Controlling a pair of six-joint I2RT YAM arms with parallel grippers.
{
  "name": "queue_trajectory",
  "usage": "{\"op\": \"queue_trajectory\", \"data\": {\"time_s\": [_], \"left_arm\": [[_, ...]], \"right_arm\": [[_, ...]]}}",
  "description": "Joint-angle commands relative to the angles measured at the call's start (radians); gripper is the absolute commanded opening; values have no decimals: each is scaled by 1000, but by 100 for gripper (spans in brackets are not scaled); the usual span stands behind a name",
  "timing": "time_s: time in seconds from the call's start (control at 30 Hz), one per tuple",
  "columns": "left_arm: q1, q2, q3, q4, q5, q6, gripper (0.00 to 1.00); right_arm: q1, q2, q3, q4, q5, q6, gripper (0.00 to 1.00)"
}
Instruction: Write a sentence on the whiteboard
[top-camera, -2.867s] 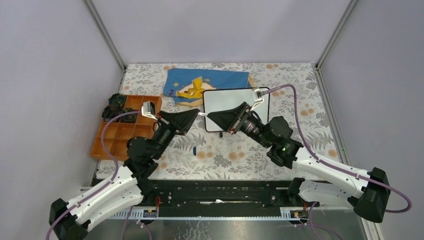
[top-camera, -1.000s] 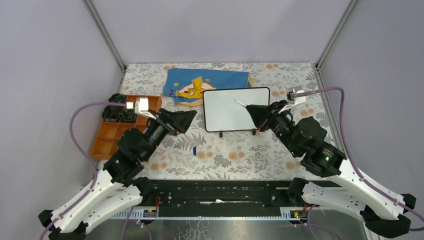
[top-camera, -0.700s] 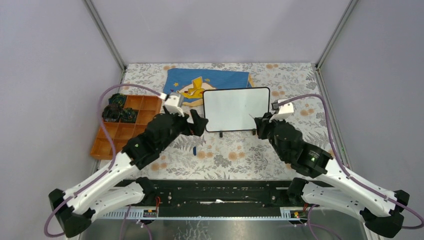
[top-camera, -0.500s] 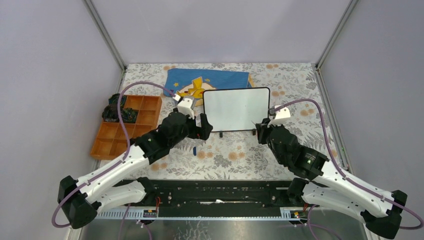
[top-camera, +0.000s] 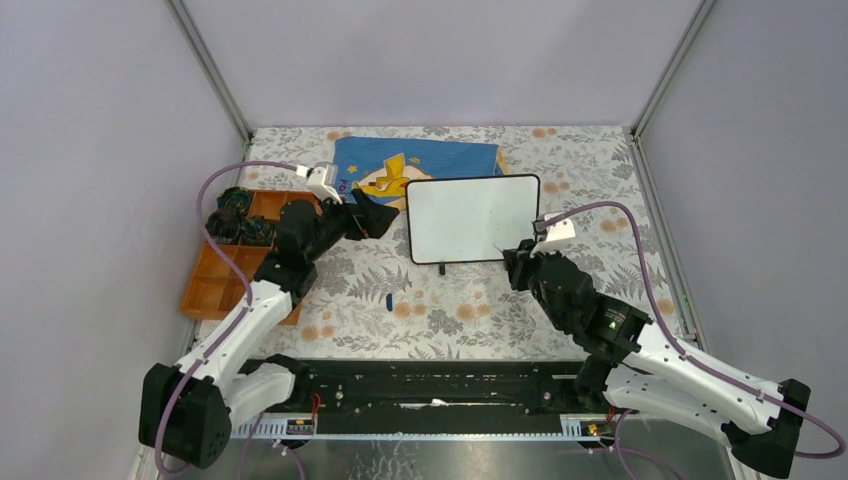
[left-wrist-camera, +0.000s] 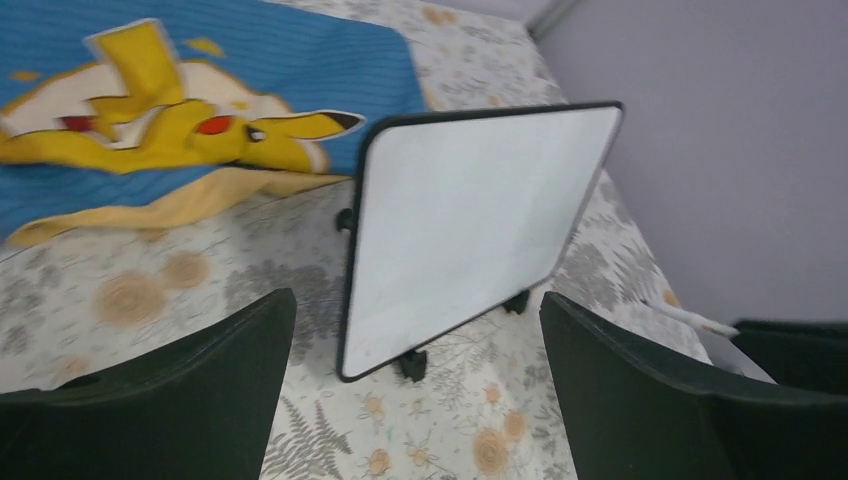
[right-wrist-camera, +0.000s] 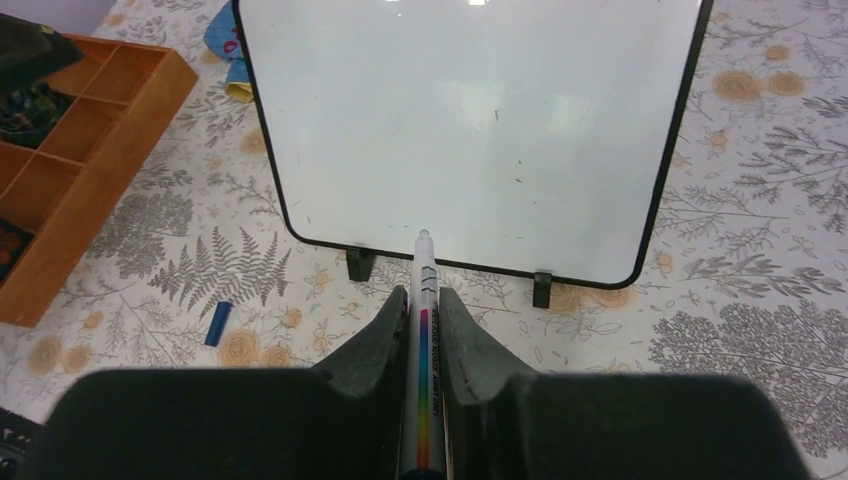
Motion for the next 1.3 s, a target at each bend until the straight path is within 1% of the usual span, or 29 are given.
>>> {"op": "queue_trajectory", "data": {"time_s": [0.0,0.07,0.13,0.2,0.23,0.27,0.33,0.47,0.63,0.93,1.03,1.27], "left_arm": [[36,66,-30,347,242,30,99],[77,145,19,341,384,54,99],[113,250,36,410,520,19,99],[152,338,20,587,618,-83,99],[170,377,6,679,645,-152,98],[188,408,-7,755,658,-189,98],[210,453,-29,864,675,-225,97],[204,491,-47,896,666,-198,97],[172,588,-21,905,693,-175,94],[139,702,-32,910,650,-117,92],[136,731,-38,960,657,-141,90],[136,822,-3,1085,709,-232,81]], "right_arm": [[2,-15,10,80,-53,-19,0],[2,-21,17,71,-84,-31,0],[3,-37,17,68,-120,-44,0],[3,-57,18,63,-157,-60,0],[2,-70,20,56,-170,-65,0],[2,-82,25,45,-180,-72,0],[2,-107,30,23,-190,-83,0],[3,-156,12,11,-170,-94,0],[2,-167,0,13,-177,-86,0],[2,-165,21,5,-200,-73,0],[3,-156,21,14,-202,-73,0],[3,-111,22,61,-222,-67,0]]}}
